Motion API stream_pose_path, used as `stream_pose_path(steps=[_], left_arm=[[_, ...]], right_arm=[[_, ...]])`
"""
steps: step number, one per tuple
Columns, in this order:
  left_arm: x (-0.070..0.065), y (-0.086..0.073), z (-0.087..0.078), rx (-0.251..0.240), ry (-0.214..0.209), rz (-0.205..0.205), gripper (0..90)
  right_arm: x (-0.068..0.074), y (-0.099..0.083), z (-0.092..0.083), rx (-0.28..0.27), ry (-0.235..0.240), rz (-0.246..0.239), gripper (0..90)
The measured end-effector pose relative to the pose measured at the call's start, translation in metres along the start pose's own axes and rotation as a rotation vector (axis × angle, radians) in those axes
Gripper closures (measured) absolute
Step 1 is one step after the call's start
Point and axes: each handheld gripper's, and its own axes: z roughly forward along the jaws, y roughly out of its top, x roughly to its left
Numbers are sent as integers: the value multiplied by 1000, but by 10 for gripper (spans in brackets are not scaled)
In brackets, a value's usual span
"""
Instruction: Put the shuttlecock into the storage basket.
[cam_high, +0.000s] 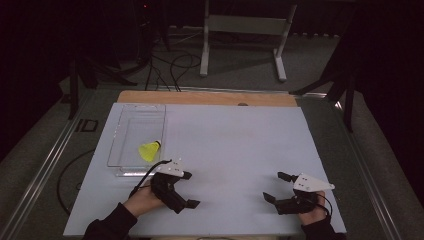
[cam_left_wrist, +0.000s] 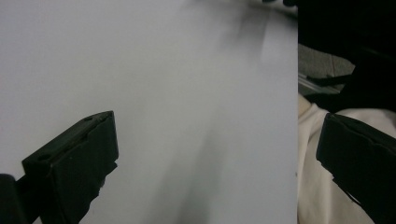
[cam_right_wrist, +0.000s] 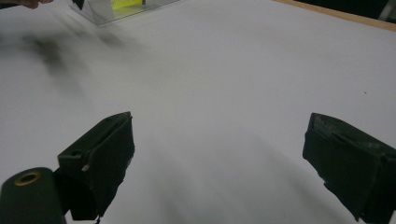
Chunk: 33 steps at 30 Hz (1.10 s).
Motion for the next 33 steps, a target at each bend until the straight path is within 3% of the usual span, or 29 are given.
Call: stream_pose_path(steps=[21,27,33], left_arm=[[-3,-59,-24,31,73,-69,1],[-2,-70,-32,23,100,-123,1],[0,-77,-37,-1,155,-182,1]], right_arm=[[0,0,1,7,0,-2,91],[0,-1,1,9,2,-4,91],[0,-1,2,11,4,-2,91]])
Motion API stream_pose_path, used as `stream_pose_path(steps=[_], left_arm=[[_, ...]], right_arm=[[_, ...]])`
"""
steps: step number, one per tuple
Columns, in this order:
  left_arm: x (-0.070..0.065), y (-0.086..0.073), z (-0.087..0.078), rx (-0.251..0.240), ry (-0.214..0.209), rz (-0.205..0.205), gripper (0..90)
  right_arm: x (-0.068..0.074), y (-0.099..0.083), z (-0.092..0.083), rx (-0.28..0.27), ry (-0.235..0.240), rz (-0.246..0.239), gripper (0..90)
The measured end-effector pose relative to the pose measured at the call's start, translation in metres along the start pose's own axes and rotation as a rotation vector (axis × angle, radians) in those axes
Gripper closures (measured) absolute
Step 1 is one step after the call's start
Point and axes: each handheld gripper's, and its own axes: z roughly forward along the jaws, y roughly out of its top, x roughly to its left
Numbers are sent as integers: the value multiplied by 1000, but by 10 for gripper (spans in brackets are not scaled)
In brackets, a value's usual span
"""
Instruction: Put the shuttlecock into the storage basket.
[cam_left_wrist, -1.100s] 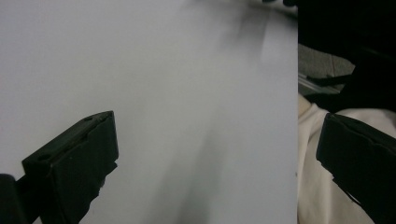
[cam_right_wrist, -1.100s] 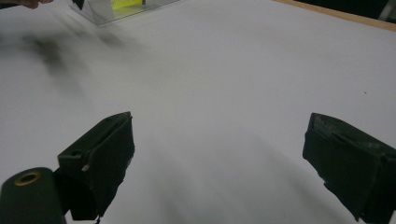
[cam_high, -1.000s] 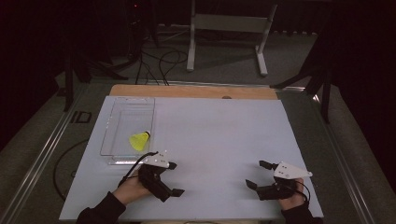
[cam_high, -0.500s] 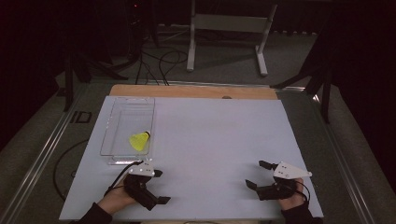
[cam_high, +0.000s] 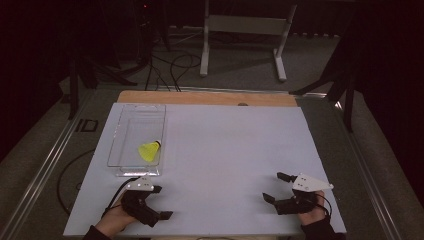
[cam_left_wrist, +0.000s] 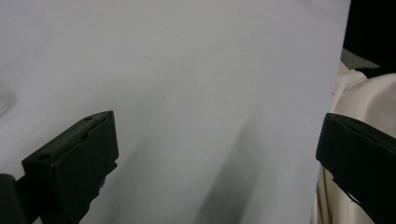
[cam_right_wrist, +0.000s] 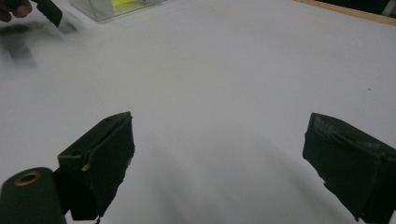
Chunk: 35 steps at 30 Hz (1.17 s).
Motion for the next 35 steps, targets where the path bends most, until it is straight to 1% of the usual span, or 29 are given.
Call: stream_pose_path(steps=[2,4,6,7,8,9,12,13,14,16,17,19,20,21,23,24,31,33,35], left_arm=[[0,-1,-1,-8,22,-7,1],[0,-1,-2,-19,58,-14,1],[1,-2,-2,-21,81,-22,1],[1,-3,-1,-23,86,-31,1],[1,-3,-1,-23,86,-31,1],[2,-4,0,-13,93,-38,1],[1,-5,1,-19,132,-43,1],[1,-5,1,-33,145,-39,1],[1,-6,1,-42,146,-40,1],[-1,-6,0,-61,148,-23,1],[-2,-6,0,-67,157,-19,1],[-2,-7,-1,-85,159,-11,1],[-2,-8,-2,-100,179,-8,1],[-1,-9,-3,-112,181,-5,1],[2,-10,-6,-137,169,-10,1],[3,-10,-7,-139,168,-13,1],[6,-12,-8,-118,166,-13,1],[6,-12,-8,-108,165,-7,1],[6,-12,-8,-108,163,-7,1]], right_arm=[[0,0,0,1,0,-2,91],[-1,0,0,1,0,0,91],[-1,-1,0,2,1,2,91],[-1,-1,0,3,1,1,91],[-1,-1,0,3,1,1,91],[0,-1,0,3,1,2,91],[0,-1,0,3,1,3,91],[0,-1,0,4,1,3,91],[0,-1,0,4,1,3,91],[0,-1,0,4,1,1,91],[0,-1,-1,4,1,1,91],[0,-1,-1,5,2,1,91],[0,-2,-1,5,2,2,91],[0,-2,-1,5,3,1,91],[0,-2,0,5,7,2,91],[0,-2,0,6,8,1,91],[0,-2,0,13,9,0,91],[0,-2,1,15,9,-3,91],[0,-2,0,15,8,-3,91]])
